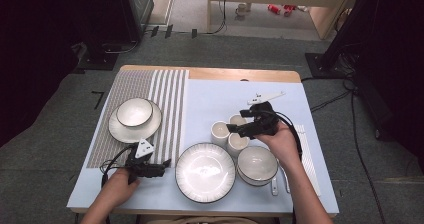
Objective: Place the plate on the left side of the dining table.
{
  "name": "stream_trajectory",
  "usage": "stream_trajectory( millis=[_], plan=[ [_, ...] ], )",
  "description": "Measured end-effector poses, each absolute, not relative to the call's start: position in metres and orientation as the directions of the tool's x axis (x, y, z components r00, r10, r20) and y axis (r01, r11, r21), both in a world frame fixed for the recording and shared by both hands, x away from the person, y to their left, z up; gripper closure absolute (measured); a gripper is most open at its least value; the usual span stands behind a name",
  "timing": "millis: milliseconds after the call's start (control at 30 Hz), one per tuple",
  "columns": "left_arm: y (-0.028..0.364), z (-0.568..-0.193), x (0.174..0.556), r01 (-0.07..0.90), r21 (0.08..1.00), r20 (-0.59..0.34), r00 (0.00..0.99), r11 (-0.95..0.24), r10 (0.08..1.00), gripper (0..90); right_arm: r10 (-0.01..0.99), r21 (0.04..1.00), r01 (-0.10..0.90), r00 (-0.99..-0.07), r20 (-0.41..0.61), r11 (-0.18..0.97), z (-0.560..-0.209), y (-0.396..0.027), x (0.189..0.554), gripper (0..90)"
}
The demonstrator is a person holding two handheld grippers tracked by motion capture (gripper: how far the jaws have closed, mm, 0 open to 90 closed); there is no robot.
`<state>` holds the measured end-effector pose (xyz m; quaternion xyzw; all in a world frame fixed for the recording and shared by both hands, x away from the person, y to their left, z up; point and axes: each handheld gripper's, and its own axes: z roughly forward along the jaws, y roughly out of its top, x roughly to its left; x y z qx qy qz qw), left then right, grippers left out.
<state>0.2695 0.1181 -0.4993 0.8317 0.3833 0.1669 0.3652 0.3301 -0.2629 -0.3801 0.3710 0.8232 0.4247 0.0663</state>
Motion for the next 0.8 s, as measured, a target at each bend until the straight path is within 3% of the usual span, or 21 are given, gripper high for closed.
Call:
stream_trajectory(
  millis=[800],
  plan=[
    [0.118, -0.499, 0.270, 0.518, 0.733, -0.003, 0.651, -0.441, 0.759, 14.6, 0.709, 0.748, 0.575, -0.674, 0.204, 0.331, -0.392, -0.300, 0.324, 21.6]
  ],
)
